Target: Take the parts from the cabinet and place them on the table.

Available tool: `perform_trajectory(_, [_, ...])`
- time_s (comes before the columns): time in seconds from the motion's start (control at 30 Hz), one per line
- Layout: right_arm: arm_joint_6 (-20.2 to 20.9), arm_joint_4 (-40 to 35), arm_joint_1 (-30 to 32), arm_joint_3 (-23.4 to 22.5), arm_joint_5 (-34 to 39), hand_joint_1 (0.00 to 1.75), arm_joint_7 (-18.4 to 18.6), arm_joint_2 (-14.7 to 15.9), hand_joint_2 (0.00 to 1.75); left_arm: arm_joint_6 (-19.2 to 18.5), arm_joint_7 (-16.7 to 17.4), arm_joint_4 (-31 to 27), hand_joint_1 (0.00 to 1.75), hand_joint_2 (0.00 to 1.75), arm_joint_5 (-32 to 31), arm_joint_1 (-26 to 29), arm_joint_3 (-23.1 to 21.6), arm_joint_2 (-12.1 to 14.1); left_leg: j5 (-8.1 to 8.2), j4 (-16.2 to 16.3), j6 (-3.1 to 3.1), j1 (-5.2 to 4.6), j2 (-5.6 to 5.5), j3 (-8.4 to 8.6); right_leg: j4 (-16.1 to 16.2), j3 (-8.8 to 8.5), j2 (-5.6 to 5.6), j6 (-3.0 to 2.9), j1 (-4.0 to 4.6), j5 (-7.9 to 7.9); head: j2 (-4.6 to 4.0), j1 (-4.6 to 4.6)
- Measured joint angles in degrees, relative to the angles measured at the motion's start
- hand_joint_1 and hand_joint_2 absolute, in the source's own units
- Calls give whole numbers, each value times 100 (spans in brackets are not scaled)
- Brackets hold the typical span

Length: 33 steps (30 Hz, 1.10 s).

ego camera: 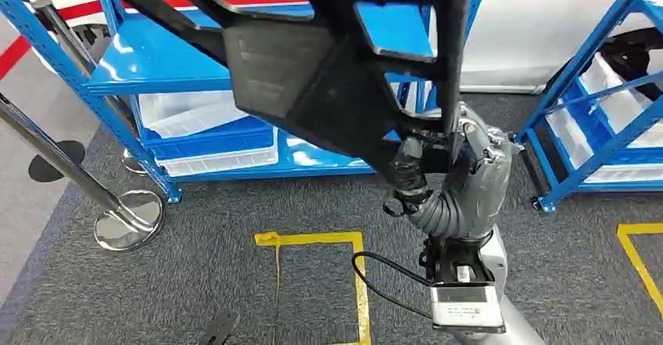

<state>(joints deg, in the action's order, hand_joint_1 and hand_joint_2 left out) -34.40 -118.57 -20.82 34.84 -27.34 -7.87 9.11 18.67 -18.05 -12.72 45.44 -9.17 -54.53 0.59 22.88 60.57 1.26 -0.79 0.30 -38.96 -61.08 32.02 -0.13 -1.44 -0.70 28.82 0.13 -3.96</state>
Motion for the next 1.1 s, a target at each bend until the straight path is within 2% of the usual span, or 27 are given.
perform_trajectory(0.03, [9,2,-1,0,2,175,-2,0,175,0,2,0,0,175,2,5,0,0,314,161,-54,5,-11,-100,-2,57,2,-33,4,-78,0,-26])
perform_trajectory(0.1, [35,4,-7,13,17,175,-2,0,175,-4,0,0,0,175,2,6,-2,-7,994,837,-122,48,-12,-258,-2,238,-4,-73,11,-213,0,-68])
perform_trajectory(0.13, [33,7,-7,24,24,175,-4,0,175,-7,0,0,0,175,2,4,0,-11,1205,1240,-139,63,-12,-327,-4,340,-4,-78,20,-291,0,-63])
perform_trajectory(0.17, [33,11,-7,33,26,175,-4,0,175,-9,2,0,0,175,2,4,0,-13,1222,1511,-144,68,-13,-335,-5,440,-5,-76,25,-361,0,-65])
perform_trajectory(0.2, [33,17,-6,44,33,175,-4,0,175,-9,4,0,0,175,2,5,0,-13,1066,1615,-134,69,-15,-262,-7,551,-5,-75,30,-444,0,-68])
perform_trajectory(0.27, [33,17,-6,59,33,175,-4,0,175,-9,9,0,0,175,2,4,0,-11,642,1274,-91,66,-19,112,-7,727,-3,-64,31,-579,0,-65])
perform_trajectory(0.3, [33,17,-7,70,33,175,-4,0,175,-11,9,0,0,175,2,-4,0,-9,543,733,-51,50,-19,548,-7,814,4,-50,28,-665,0,-65])
perform_trajectory(0.37, [24,17,-12,79,20,175,-20,2,175,-7,20,0,0,175,-15,-48,0,6,967,-381,8,-15,-21,1268,2,851,-4,10,20,-782,0,-59])
perform_trajectory(0.4, [15,17,-14,85,-4,175,-37,2,175,-7,35,0,0,175,-30,-55,0,11,913,-323,17,-17,-22,1156,76,815,-46,46,-2,-822,0,-46])
perform_trajectory(0.43, [9,17,-15,87,-24,175,-50,0,175,-7,44,0,0,175,-48,-68,-2,11,878,-357,74,-35,-25,1142,115,808,-53,86,-27,-886,0,-111])
perform_trajectory(0.47, [4,17,-14,88,-44,175,-57,2,175,-7,61,0,0,175,-46,-66,-2,11,825,-383,113,-42,-34,1125,157,793,-60,121,-32,-943,0,-116])
perform_trajectory(0.5, [-4,17,-12,87,-72,175,-66,2,175,-9,66,0,0,175,-39,-51,-2,4,656,-510,134,10,-59,1135,150,820,-51,159,-11,-967,0,-107])
perform_trajectory(0.53, [-9,22,-6,90,-90,175,-77,4,175,-9,72,0,0,175,-28,-49,-2,-13,577,-538,130,6,-66,1126,57,864,-26,175,-21,-798,0,-100])
perform_trajectory(0.57, [-17,22,-11,90,-107,175,-83,4,175,-11,70,0,0,175,-13,-56,-2,-13,508,-540,182,13,-75,1051,-237,976,-8,178,-17,-479,0,-74])
perform_trajectory(0.6, [-31,24,-8,90,-122,175,-85,4,175,-11,72,0,0,175,-7,-54,-2,-11,448,-531,186,14,-83,970,-663,1106,-1,189,-24,-153,0,-48])
perform_trajectory(0.67, [-39,37,-4,105,-136,175,-90,4,175,-7,79,0,0,175,-7,-41,-2,-11,338,-505,164,14,-139,798,-1387,1250,-1,220,-41,266,0,-52])
perform_trajectory(0.7, [-48,41,-4,120,-134,175,-92,4,175,-9,89,0,0,175,-4,-34,-2,-11,293,-477,152,21,-172,717,-1462,1194,0,228,-43,285,0,-52])
perform_trajectory(0.73, [-59,50,-4,127,-133,175,-98,4,175,-9,107,0,0,175,-4,-22,-2,-11,257,-436,127,31,-212,626,-1305,1001,0,235,-44,217,0,-50])
perform_trajectory(0.8, [-66,52,-4,129,-122,175,-103,4,175,-11,122,0,0,175,-4,-5,0,-13,231,-324,91,58,-301,487,-597,439,29,241,-54,-29,0,-54])
perform_trajectory(0.83, [-70,50,-5,129,-120,175,-105,4,175,-11,125,0,0,175,-4,-3,0,-18,237,-221,72,72,-356,416,-67,93,180,236,-72,-97,0,-50])
perform_trajectory(0.87, [-72,55,-2,131,-114,175,-109,2,175,-11,127,0,0,175,-4,-9,0,-20,234,-139,23,53,-391,311,24,69,294,225,-28,-2,0,-57])
perform_trajectory(0.9, [-74,57,-5,131,-111,175,-114,4,175,-11,136,0,0,175,0,-2,0,-20,216,-106,10,57,-407,278,13,100,205,183,-37,-32,0,-61])
perform_trajectory(0.97, [-83,66,4,138,-81,175,-114,4,175,-11,142,0,0,175,2,18,-2,-18,168,-132,-50,84,-465,259,-6,113,153,145,9,-55,0,-61])
perform_trajectory(1.0, [-87,66,-5,140,-59,175,-114,2,175,-11,155,0,0,175,4,31,0,-11,154,-120,-70,79,-518,240,26,115,84,94,-17,-88,0,-59])
perform_trajectory(1.03, [-94,70,-12,144,-33,175,-118,2,175,-11,157,0,0,175,11,40,0,-2,232,-47,-87,87,-414,208,55,107,8,53,-37,-114,0,-59])
perform_trajectory(1.07, [-103,72,-9,151,-2,175,-122,-7,175,-11,157,0,0,175,13,35,0,-5,405,170,-131,74,-242,110,72,109,-30,33,-40,-127,0,-114])
perform_trajectory(1.1, [-105,76,-11,157,31,175,-136,-9,175,-11,157,0,0,175,11,27,-2,-7,619,533,-164,97,-165,-48,72,121,-95,19,-34,-136,0,-142])
